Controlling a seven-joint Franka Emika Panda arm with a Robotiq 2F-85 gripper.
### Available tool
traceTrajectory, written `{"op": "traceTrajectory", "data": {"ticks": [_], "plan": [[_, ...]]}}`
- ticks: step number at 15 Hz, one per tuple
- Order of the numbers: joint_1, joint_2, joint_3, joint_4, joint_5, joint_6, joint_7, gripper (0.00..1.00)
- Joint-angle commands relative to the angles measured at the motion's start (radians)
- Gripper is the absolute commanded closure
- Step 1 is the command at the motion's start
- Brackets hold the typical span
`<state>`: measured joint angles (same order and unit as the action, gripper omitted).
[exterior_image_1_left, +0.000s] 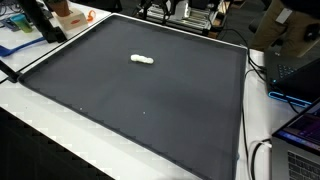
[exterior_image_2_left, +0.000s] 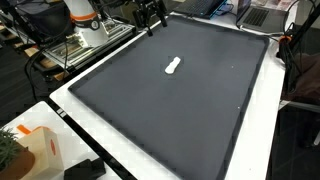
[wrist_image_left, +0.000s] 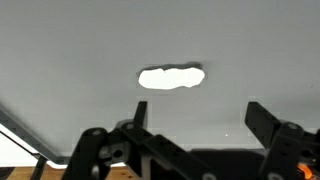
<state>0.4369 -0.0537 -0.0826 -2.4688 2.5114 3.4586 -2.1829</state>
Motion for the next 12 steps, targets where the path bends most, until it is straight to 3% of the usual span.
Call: {"op": "traceTrajectory", "data": {"ticks": [1,9,12], "plan": [[0.006,0.001,-0.004,0.005,0.000,0.013,0.000,0.00],[0.033,0.085,-0.027,0.064,-0.001,0.035,0.034,0.00],[0.003,0.144,0.002,0.096,-0.001,0.029,0.067,0.00]]}}
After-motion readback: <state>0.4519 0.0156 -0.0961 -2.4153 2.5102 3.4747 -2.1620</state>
